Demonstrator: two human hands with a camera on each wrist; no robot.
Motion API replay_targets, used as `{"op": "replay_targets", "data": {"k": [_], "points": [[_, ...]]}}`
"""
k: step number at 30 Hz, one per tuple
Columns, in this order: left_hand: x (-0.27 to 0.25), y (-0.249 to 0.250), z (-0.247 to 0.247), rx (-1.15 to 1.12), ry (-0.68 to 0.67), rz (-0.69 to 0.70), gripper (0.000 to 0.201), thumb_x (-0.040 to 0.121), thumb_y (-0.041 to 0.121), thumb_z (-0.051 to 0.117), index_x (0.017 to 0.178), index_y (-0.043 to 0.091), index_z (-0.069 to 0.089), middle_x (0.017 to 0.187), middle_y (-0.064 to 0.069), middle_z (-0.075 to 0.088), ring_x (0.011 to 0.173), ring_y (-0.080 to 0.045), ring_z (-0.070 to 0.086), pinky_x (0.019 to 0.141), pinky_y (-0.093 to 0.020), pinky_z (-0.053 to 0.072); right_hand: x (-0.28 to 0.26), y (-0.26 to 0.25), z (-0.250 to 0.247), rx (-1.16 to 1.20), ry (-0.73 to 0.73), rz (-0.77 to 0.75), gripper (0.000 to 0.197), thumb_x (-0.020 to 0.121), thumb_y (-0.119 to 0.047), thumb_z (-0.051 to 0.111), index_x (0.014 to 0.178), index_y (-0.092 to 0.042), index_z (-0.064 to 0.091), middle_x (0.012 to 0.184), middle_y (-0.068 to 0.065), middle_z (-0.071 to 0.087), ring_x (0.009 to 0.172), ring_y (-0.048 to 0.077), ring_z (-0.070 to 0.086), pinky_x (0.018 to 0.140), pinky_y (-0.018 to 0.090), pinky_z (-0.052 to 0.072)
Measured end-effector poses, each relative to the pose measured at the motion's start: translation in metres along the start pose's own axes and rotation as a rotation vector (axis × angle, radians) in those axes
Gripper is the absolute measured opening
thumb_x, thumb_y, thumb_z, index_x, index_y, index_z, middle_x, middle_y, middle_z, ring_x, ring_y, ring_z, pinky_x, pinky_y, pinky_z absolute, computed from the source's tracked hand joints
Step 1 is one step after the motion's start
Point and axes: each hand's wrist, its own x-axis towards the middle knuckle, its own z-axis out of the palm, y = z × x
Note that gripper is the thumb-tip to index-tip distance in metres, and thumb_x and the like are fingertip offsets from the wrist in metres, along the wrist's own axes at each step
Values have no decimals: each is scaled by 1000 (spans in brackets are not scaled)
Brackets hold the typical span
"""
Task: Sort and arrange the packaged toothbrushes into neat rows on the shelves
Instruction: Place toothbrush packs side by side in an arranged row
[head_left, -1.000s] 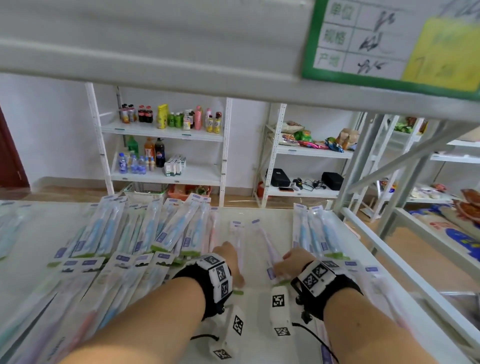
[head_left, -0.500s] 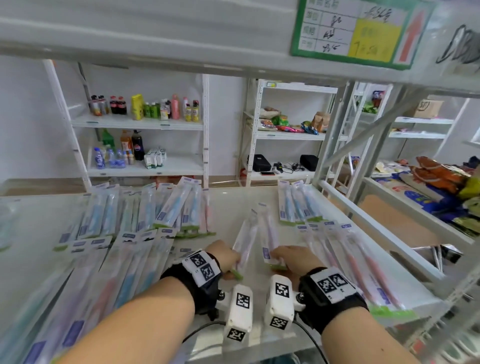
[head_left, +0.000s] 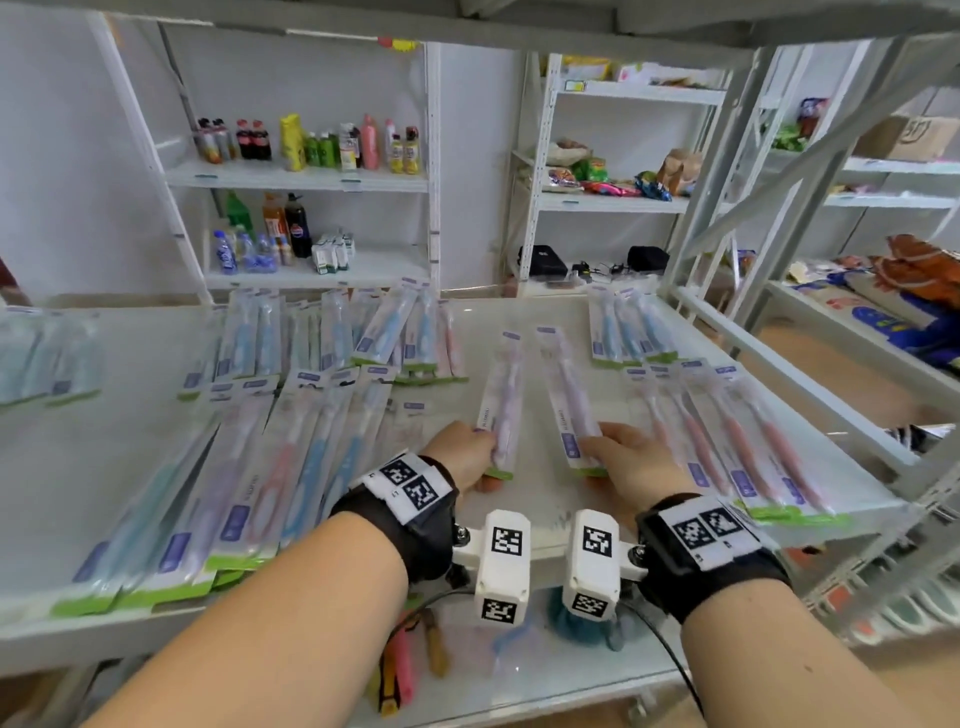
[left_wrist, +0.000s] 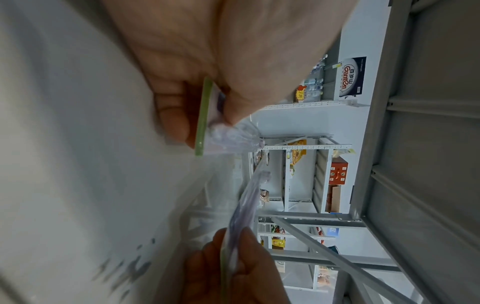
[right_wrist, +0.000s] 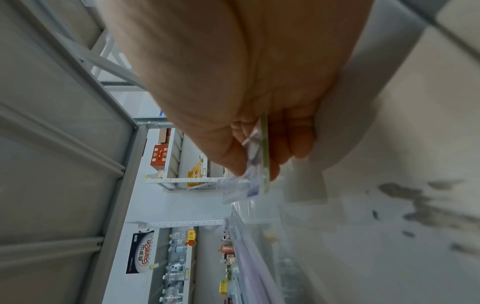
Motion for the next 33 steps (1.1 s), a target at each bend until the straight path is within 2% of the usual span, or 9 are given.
{"op": "replay_targets", "data": {"k": [2, 7, 14, 19, 22, 24, 25, 28, 33], "points": [[-4, 0, 1, -10, 1, 6, 17, 92, -1, 41, 102, -2, 55, 91, -22, 54, 61, -25, 52, 44, -24, 47, 0, 0, 2, 7, -33, -6, 38, 71, -34, 67, 106, -20, 65, 91, 3, 72, 81, 24, 69, 78, 43, 57], [-8, 0, 4, -15, 50, 15, 28, 94, 2, 40, 117, -9, 52, 98, -22, 54, 67, -26, 55, 54, -30, 51, 6, 5, -2, 43, -99, -8, 51, 51, -48, 68, 97, -26, 65, 92, 2, 73, 85, 27, 70, 83, 48, 55], [-16, 1, 9, -37, 138, 17, 14, 95, 2, 40, 101, 0, 52, 95, -17, 53, 68, -25, 55, 55, -32, 54, 1, 5, -4, 85, -187, -39, 46, 57, -41, 66, 99, -24, 65, 90, 2, 74, 83, 28, 70, 81, 51, 55], [-23, -2, 10, -44, 178, 48, 22, 93, 3, 39, 108, -4, 53, 107, -23, 56, 88, -35, 57, 81, -47, 55, 2, 7, -8, 139, -223, -57, 40, 61, -36, 66, 99, -24, 63, 92, 4, 73, 84, 30, 70, 80, 51, 55], [-28, -4, 11, -61, 182, 44, 28, 95, 7, 39, 116, -4, 54, 117, -26, 58, 104, -41, 58, 84, -47, 54, 2, 11, -13, 227, -187, -45, 29, 65, -28, 68, 93, -24, 64, 81, 0, 74, 78, 28, 71, 69, 43, 58], [-35, -4, 5, -97, 208, 52, 24, 95, 10, 40, 109, 1, 58, 113, -25, 60, 103, -40, 59, 87, -50, 53, -2, 8, -15, 221, -162, -51, 20, 69, -27, 69, 88, -26, 67, 76, -3, 74, 75, 25, 71, 64, 35, 54], [-40, -2, 0, -129, 221, 67, 20, 94, 11, 42, 100, 5, 60, 107, -22, 61, 97, -37, 60, 84, -49, 54, -5, 3, -13, 222, -162, -57, 16, 70, -26, 70, 86, -26, 68, 74, -3, 74, 72, 23, 70, 64, 34, 53], [-54, 5, -21, -256, 274, 135, 19, 93, 9, 42, 79, 13, 54, 82, -11, 56, 70, -25, 55, 56, -31, 51, -15, -19, 6, 318, -216, -50, 7, 78, -16, 70, 81, -21, 67, 65, 1, 71, 51, 15, 57, 55, 29, 44], [-84, 3, -82, -295, 379, 186, 18, 95, 11, 42, 78, 12, 47, 65, -7, 50, 41, -14, 50, 38, -15, 37, -43, -64, 80, 362, -428, -60, 4, 87, -11, 63, 91, -12, 62, 52, -2, 57, 31, 8, 27, 35, 20, 32]]}}
